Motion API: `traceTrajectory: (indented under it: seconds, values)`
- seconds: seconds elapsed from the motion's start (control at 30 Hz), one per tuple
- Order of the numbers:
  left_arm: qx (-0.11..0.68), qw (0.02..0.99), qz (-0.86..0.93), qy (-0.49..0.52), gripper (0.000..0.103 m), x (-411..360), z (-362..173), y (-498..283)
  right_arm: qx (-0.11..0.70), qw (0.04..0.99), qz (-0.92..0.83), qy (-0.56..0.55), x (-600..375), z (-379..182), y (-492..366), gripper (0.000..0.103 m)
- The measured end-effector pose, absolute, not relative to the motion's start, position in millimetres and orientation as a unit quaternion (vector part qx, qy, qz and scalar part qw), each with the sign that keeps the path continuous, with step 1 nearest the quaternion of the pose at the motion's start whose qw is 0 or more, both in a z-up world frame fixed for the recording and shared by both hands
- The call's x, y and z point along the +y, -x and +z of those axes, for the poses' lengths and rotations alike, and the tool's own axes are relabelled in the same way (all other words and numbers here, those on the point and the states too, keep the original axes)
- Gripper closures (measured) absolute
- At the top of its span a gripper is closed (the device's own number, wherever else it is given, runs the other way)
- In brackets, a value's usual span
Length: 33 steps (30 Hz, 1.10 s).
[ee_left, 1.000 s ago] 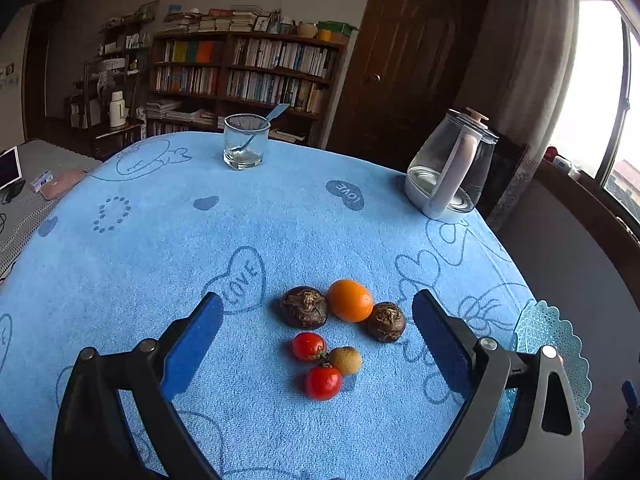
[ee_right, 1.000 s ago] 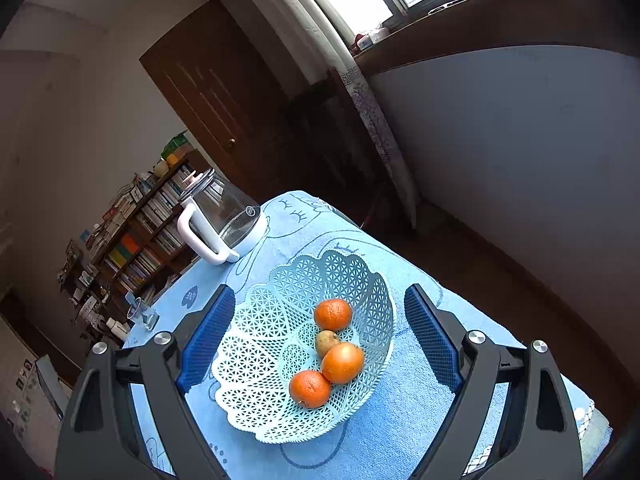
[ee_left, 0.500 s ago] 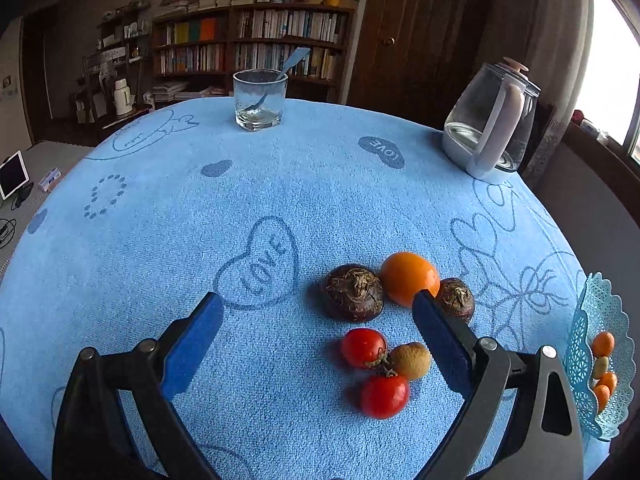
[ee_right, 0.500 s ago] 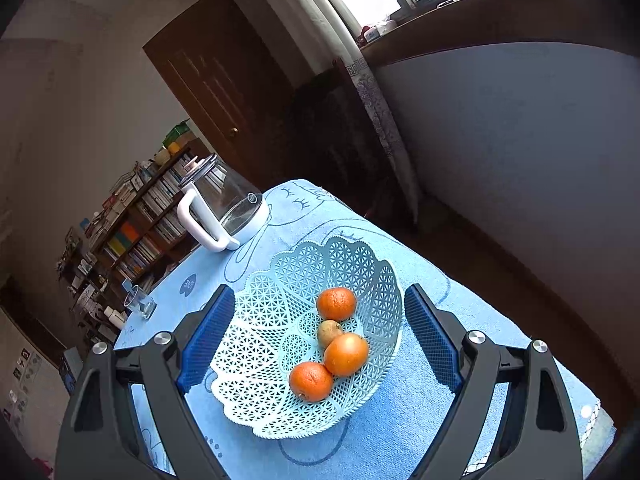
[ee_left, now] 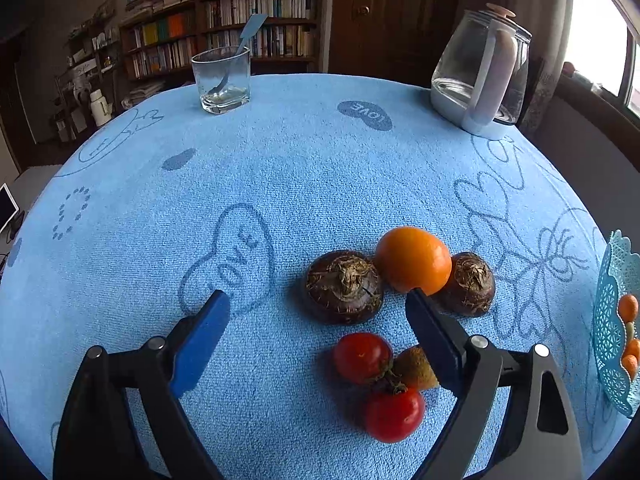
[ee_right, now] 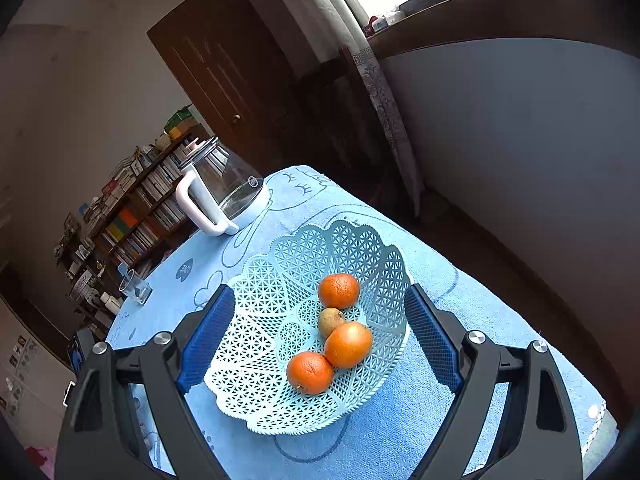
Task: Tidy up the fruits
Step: 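Move the left gripper to the brown round tuber and close on it, then lift the brown tuber with the left gripper while the right gripper returns to the fruits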
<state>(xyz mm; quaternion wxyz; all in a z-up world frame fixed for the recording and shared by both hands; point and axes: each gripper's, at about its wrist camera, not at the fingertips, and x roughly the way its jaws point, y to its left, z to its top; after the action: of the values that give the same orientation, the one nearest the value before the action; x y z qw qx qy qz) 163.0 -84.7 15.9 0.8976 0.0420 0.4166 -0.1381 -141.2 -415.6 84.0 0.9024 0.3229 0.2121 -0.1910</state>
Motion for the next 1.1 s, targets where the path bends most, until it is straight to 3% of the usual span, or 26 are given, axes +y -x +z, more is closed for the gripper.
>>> traceTrajectory:
  seconds: [0.1,0.37,0.5,1.1]
  values:
    - [0.427,0.892,-0.141,-0.048,0.030,-86.8,11.2,-168.7,0.215,0.901,-0.192,-0.323,-415.2,82.2,137.8,0.015]
    - [0.425,0.891,-0.153,-0.058,0.040,-91.7,10.4,-173.5,0.225,0.901,-0.190,-0.319,-412.3,77.1,128.2,0.015]
    - [0.416,0.892,-0.170,-0.055,0.058,-93.3,11.5,-170.3,0.231,0.903,-0.184,-0.311,-405.6,74.5,124.5,0.015]
    - [0.363,0.920,-0.144,0.035,0.058,-41.3,43.1,-157.3,0.253,0.945,-0.083,-0.188,-298.3,80.6,81.4,0.015]
